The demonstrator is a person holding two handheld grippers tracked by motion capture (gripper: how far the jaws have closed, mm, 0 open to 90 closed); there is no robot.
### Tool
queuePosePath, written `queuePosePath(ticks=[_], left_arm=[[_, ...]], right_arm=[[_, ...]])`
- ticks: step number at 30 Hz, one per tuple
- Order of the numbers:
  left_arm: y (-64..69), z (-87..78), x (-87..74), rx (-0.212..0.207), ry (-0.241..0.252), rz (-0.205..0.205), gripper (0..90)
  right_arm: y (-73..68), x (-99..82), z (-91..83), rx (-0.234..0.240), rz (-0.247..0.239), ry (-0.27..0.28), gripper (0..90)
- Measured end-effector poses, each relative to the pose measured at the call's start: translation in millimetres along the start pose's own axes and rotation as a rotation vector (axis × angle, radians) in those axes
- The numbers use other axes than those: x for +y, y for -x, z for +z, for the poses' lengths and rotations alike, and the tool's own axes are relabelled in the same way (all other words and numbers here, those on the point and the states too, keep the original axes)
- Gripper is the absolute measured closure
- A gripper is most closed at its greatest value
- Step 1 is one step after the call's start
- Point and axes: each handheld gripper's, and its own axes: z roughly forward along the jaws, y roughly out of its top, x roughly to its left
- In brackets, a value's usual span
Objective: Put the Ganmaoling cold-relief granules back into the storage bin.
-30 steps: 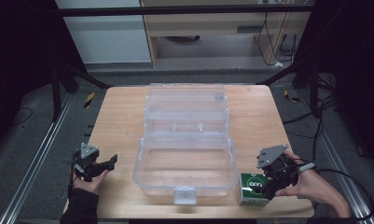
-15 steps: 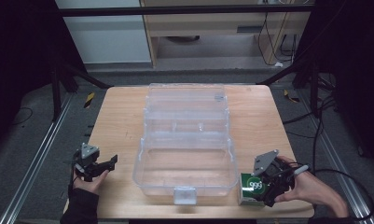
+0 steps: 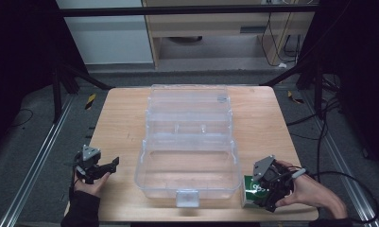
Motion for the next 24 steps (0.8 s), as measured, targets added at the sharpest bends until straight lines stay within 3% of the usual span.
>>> queuePosePath(ticks=[8,18,24], left_arm=[[0.2,0.4,-0.1,-0.001,-0.002,0.002,23.2],[-0.2,0.4,-0.1,0.0,-0.002,0.003,23.2],[-0.2,0.7,-0.1,0.0,-0.003,0.003,23.2]], right_arm=[[-0.3,0.0,12.0,0.011,-0.002,-0.04,2.1],[2.3,5.3,24.7,0.029,-0.046,-0.086,5.1],[4.1,1.2,32.9,0.047,-0.034,-0.097,7.8]])
